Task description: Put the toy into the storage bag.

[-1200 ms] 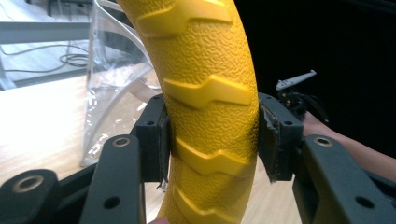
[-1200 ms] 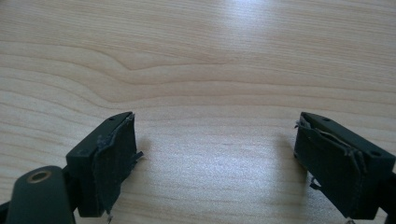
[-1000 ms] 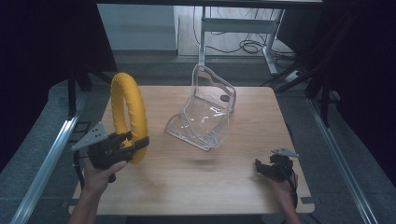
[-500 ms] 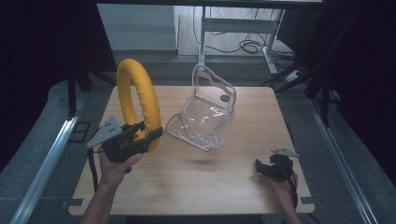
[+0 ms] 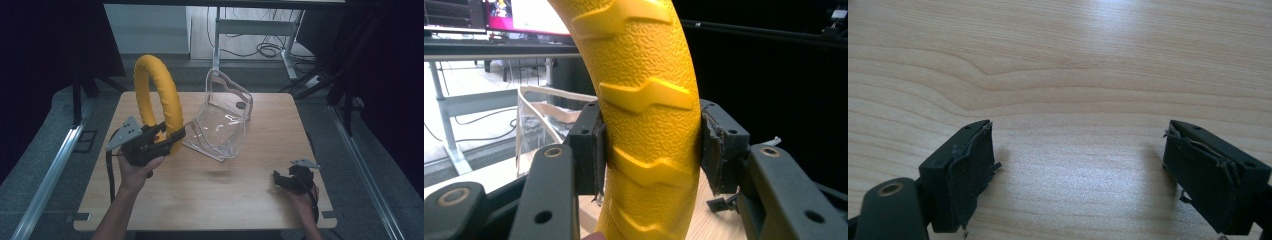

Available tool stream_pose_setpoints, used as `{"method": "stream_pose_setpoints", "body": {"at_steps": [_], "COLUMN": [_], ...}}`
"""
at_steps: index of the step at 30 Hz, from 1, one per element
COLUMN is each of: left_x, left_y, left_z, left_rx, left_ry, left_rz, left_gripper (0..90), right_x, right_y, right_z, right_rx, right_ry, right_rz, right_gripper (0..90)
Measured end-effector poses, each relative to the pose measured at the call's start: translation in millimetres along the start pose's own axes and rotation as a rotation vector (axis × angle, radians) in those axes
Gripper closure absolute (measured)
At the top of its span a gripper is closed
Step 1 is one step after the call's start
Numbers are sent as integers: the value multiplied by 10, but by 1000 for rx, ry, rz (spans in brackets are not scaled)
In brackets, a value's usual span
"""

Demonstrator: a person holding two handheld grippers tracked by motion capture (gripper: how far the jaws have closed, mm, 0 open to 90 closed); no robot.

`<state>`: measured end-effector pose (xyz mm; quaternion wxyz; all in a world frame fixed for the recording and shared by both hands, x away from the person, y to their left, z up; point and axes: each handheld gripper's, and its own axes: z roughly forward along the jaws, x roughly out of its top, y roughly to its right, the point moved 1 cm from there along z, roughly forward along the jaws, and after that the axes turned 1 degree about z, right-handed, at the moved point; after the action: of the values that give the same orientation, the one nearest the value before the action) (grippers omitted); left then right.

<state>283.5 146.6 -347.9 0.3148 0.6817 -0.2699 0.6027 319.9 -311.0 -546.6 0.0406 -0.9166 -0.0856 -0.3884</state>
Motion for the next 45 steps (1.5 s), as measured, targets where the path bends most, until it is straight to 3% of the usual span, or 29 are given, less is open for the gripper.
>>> {"method": "stream_pose_setpoints", "body": {"at_steps": [23,32,45], "left_x": [257,339,395], "left_y": [145,217,286], "left_z": [267,387,518], "left_rx": [-8,-17,-34], "left_ry": [46,40,33], "left_rz": [30,56,56], "left_gripper": [515,515,514], "right_x": [-2,-2,-2], "right_y": [4,4,4], "right_z": [4,4,4], "right_rx": [0,-1,-1], "right_ry": [4,4,5], "right_rz": [-3,-2,-1], "right_gripper": [134,134,136]}}
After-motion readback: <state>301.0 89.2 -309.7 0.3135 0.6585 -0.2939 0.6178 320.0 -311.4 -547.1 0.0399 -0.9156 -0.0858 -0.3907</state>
